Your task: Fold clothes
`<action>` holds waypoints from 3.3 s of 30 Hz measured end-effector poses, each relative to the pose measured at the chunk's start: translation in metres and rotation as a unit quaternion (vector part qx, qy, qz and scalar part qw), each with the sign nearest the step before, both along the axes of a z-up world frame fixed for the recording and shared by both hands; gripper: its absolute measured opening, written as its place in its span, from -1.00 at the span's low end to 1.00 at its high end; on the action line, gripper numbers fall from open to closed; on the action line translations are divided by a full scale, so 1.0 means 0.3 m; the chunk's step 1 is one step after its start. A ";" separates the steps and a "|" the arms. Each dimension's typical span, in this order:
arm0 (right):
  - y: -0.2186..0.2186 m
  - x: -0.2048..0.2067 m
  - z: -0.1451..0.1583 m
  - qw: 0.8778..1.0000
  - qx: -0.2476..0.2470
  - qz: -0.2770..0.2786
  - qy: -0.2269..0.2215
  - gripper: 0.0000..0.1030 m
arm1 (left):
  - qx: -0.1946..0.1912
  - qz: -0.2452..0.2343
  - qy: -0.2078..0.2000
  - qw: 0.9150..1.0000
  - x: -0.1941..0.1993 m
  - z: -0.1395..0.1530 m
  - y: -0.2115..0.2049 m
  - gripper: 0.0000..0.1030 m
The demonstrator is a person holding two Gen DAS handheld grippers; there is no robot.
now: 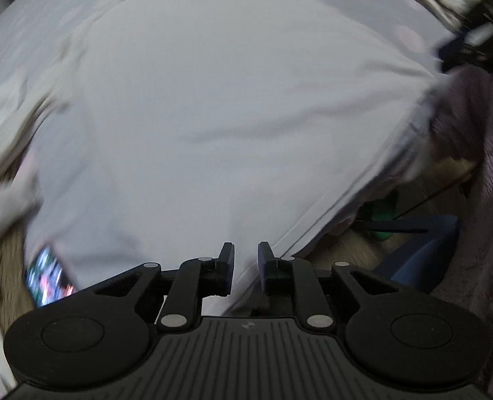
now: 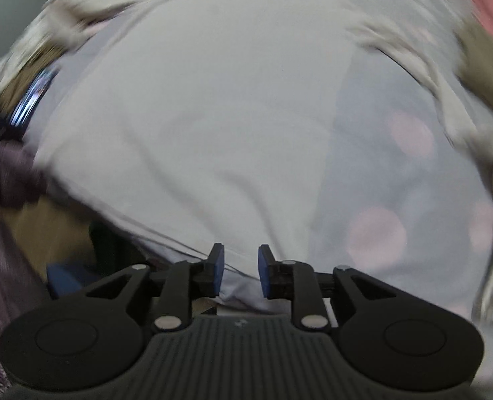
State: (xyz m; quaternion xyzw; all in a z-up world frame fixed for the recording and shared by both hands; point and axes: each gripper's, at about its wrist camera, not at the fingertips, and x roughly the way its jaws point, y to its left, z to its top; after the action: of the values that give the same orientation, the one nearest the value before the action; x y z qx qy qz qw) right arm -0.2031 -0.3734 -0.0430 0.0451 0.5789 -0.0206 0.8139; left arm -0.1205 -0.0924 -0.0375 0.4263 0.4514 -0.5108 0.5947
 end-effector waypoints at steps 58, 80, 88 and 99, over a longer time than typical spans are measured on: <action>0.246 0.097 -0.168 0.982 -0.005 0.170 -0.082 -0.42 | -0.131 -0.145 -0.133 0.972 -0.259 -0.185 -0.090 -0.98; 0.332 0.055 -0.214 0.967 -0.089 0.240 -0.011 -0.96 | -0.090 -0.176 -0.028 0.980 -0.273 -0.148 -0.030 -1.00; 0.315 0.100 -0.249 0.969 -0.091 0.231 0.006 -0.94 | -0.068 -0.111 -0.027 0.991 -0.201 -0.202 -0.059 -0.98; 0.174 0.091 -0.079 0.984 -0.011 0.171 -0.044 -0.23 | -0.101 -0.065 0.012 0.993 -0.147 -0.110 -0.034 -0.17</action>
State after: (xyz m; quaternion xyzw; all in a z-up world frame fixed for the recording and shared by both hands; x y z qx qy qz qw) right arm -0.1759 -0.3212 -0.0666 -0.0628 0.5412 0.1147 0.8306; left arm -0.1645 -0.1028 -0.0705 0.3860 0.3757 -0.5965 0.5950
